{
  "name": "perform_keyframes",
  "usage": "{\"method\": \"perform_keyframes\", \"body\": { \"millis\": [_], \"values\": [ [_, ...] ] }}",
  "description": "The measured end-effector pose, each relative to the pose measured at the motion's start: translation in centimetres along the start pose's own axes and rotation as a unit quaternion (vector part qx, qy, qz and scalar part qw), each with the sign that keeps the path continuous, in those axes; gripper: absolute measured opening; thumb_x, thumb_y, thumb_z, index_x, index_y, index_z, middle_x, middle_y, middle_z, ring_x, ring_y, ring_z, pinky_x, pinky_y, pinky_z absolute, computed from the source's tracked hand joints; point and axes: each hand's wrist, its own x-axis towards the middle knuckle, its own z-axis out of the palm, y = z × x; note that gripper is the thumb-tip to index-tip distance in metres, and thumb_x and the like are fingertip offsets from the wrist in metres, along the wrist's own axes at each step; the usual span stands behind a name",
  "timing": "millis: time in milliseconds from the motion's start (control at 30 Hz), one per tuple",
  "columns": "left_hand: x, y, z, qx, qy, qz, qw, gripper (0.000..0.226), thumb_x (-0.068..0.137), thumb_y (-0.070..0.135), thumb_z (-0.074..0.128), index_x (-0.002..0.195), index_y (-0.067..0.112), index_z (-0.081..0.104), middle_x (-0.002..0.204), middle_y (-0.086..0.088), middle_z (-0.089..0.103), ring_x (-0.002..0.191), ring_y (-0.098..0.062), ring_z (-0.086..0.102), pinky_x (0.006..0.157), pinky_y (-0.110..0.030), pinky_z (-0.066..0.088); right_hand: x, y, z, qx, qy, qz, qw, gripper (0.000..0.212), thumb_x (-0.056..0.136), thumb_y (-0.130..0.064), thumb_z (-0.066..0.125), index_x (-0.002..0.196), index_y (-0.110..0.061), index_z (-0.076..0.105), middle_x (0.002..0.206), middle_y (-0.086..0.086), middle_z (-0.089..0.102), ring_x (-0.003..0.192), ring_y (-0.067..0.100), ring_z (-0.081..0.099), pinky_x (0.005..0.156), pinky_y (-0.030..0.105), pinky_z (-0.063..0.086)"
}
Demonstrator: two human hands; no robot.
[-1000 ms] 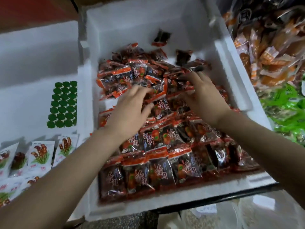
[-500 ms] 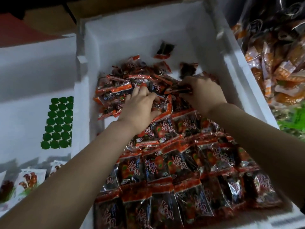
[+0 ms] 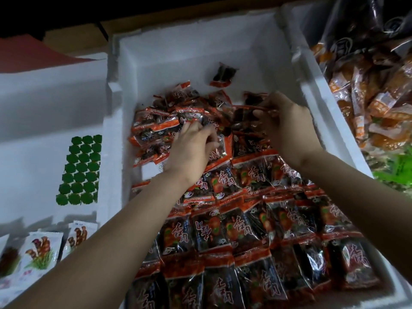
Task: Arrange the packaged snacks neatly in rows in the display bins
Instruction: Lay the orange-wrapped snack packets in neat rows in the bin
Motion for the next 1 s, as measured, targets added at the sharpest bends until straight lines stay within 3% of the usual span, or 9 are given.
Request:
{"method": "perform_keyframes", "body": {
  "millis": [167, 233, 333, 400, 500, 667, 800, 933, 1000],
  "values": [
    [-1.0, 2.6, -2.3, -0.166, 0.139, -0.055, 0.975, 0.012, 0.101, 0.021, 0.038, 0.093, 0.013, 0.042, 0.063, 0.001, 0.046, 0.051, -0.011, 0.045, 0.043, -0.032, 0.038, -1.9, -1.1, -1.7, 0.170, 0.000, 0.036, 0.985, 0.014, 0.093, -0.018, 0.056, 0.083, -0.026, 0.051, 0.084, -0.008, 0.066, 0.076, -0.001, 0.066, 0.066, 0.020, 0.055],
    [-1.4, 3.9, -2.9, -0.245, 0.145, -0.106, 0.953, 0.017, 0.102, 0.023, 0.036, 0.086, 0.018, 0.038, 0.059, 0.004, 0.037, 0.046, -0.006, 0.035, 0.045, -0.036, 0.045, -3.1, -1.6, -2.2, 0.206, -0.008, 0.026, 0.978, 0.013, 0.093, -0.018, 0.056, 0.085, -0.026, 0.051, 0.086, -0.006, 0.067, 0.082, 0.010, 0.067, 0.074, 0.033, 0.057],
    [-2.5, 5.4, -3.1, -0.401, 0.100, -0.223, 0.883, 0.017, 0.102, 0.028, 0.037, 0.092, 0.017, 0.045, 0.068, 0.006, 0.037, 0.061, -0.015, 0.047, 0.064, -0.043, 0.058, -5.1, -1.8, -2.3, 0.260, -0.031, 0.017, 0.965, 0.013, 0.093, -0.016, 0.057, 0.090, -0.027, 0.052, 0.097, -0.005, 0.065, 0.094, 0.018, 0.064, 0.086, 0.044, 0.052],
    [-3.5, 5.9, -3.0, -0.468, 0.047, -0.279, 0.837, 0.028, 0.101, 0.032, 0.038, 0.117, 0.014, 0.052, 0.087, -0.002, 0.049, 0.067, -0.023, 0.060, 0.064, -0.036, 0.059, -6.6, -1.6, -2.5, 0.293, -0.043, 0.023, 0.955, 0.013, 0.092, -0.017, 0.057, 0.091, -0.029, 0.053, 0.102, -0.009, 0.064, 0.101, 0.014, 0.062, 0.090, 0.037, 0.050],
    [-5.3, 6.4, -2.4, -0.496, 0.000, -0.315, 0.809, 0.040, 0.099, 0.033, 0.043, 0.132, 0.012, 0.048, 0.126, -0.001, 0.053, 0.057, -0.011, 0.068, 0.070, -0.030, 0.057, -8.7, -0.9, -3.4, 0.322, -0.077, 0.033, 0.943, 0.010, 0.089, -0.020, 0.058, 0.096, -0.026, 0.056, 0.103, -0.014, 0.063, 0.100, 0.004, 0.060, 0.086, 0.022, 0.046],
    [-7.7, 7.8, -1.5, -0.555, -0.041, -0.319, 0.768, 0.039, 0.093, 0.025, 0.056, 0.129, 0.011, 0.050, 0.126, 0.003, 0.052, 0.079, -0.001, 0.067, 0.066, -0.033, 0.059, -11.6, -0.6, -4.9, 0.319, -0.106, 0.059, 0.940, 0.031, 0.089, -0.039, 0.049, 0.099, -0.013, 0.063, 0.098, -0.007, 0.065, 0.098, 0.001, 0.059, 0.082, 0.009, 0.041],
    [-9.3, 8.8, -0.5, -0.543, -0.104, -0.276, 0.786, 0.059, 0.083, 0.023, 0.069, 0.135, 0.013, 0.042, 0.117, -0.003, 0.064, 0.097, -0.012, 0.067, 0.076, -0.035, 0.058, -13.1, -0.5, -5.0, 0.353, -0.060, 0.113, 0.927, 0.019, 0.080, -0.033, 0.070, 0.088, -0.019, 0.060, 0.085, -0.008, 0.064, 0.083, 0.008, 0.061, 0.074, 0.022, 0.050],
    [-10.3, 9.7, 0.3, -0.467, -0.128, -0.265, 0.834, 0.105, 0.047, 0.057, 0.086, 0.136, 0.029, 0.039, 0.133, -0.003, 0.054, 0.118, -0.022, 0.056, 0.096, -0.047, 0.048, -14.7, -0.4, -5.3, 0.348, -0.028, 0.131, 0.928, 0.050, 0.058, -0.026, 0.074, 0.101, -0.028, 0.048, 0.098, -0.009, 0.058, 0.081, 0.009, 0.061, 0.076, 0.028, 0.056],
    [-10.7, 10.2, 0.6, -0.458, -0.129, -0.257, 0.841, 0.108, 0.039, 0.064, 0.084, 0.133, 0.035, 0.040, 0.136, -0.002, 0.052, 0.123, -0.026, 0.052, 0.100, -0.051, 0.043, -15.3, -0.4, -5.9, 0.347, -0.018, 0.141, 0.927, 0.063, 0.053, -0.032, 0.075, 0.108, -0.037, 0.043, 0.103, -0.014, 0.053, 0.082, 0.006, 0.062, 0.074, 0.028, 0.057]
  ]
}}
